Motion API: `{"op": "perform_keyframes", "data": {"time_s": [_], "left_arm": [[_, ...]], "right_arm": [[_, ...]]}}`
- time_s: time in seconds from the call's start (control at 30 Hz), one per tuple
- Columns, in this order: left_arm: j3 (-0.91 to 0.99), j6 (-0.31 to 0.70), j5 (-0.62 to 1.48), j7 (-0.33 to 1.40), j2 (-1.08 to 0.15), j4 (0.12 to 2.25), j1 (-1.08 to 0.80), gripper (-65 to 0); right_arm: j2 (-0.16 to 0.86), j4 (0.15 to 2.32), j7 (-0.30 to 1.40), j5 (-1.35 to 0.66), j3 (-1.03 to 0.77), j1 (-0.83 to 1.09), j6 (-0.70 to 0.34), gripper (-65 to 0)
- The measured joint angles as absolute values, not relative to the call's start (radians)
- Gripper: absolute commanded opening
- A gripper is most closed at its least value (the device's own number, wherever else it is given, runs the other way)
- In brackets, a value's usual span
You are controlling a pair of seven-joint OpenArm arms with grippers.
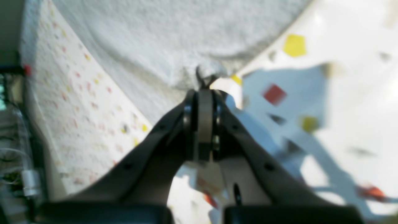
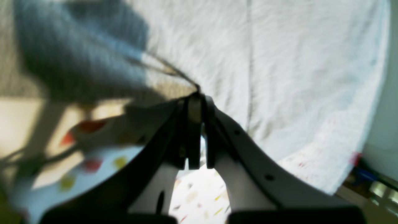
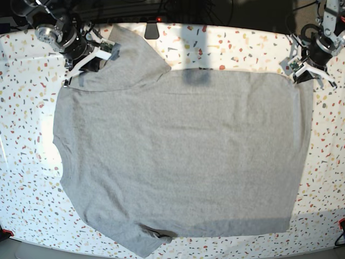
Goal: Fold the T-shirt properly
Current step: 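Grasp the shirt's shoulder edges with both grippers and pull them taut, then lower the shirt edges and regrasp the shoulder fabric with both grippers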
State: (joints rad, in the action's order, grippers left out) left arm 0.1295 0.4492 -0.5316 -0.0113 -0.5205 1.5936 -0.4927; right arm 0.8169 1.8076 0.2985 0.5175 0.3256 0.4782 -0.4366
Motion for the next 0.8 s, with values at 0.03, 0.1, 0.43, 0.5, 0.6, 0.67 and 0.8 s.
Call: {"op": "perform_keyframes", "data": {"time_s": [0.03, 0.1, 0.43, 0.5, 0.6, 0.67, 0.8], "left_arm": [[0.147, 0.463, -0.504, -0.003, -0.52, 1.618, -0.515, -65.0], [0.185, 0.472, -0.439, -0.009, -0.516, 1.668, -0.569, -65.0], [0.33, 0.472, -0.305, -0.023, -0.518, 1.829, -0.751, -65.0], [0.345, 0.47, -0.287, -0.026, -0.517, 1.845, -0.783, -65.0], [0.361, 0.469, -0.288, -0.023, -0.505, 1.866, -0.827, -65.0], [0.368, 0.471, -0.287, -0.023, -0.489, 1.88, -0.853, -65.0], [0.381, 0.471, -0.29, -0.039, -0.462, 1.897, -0.877, -65.0]], "right_arm": [[0.836, 1.827, 0.323, 0.491, 0.318, 0.49, -0.446, -65.0], [0.853, 1.864, 0.344, 0.469, 0.289, 0.535, -0.449, -65.0], [0.859, 2.007, 0.342, 0.387, 0.066, 0.802, -0.448, -65.0], [0.859, 2.026, 0.343, 0.384, 0.03, 0.863, -0.453, -65.0], [0.859, 2.054, 0.342, 0.384, -0.009, 0.937, -0.45, -65.0], [0.859, 2.067, 0.339, 0.383, -0.024, 0.98, -0.444, -65.0], [0.86, 2.086, 0.342, 0.382, -0.035, 1.025, -0.395, -65.0]]}}
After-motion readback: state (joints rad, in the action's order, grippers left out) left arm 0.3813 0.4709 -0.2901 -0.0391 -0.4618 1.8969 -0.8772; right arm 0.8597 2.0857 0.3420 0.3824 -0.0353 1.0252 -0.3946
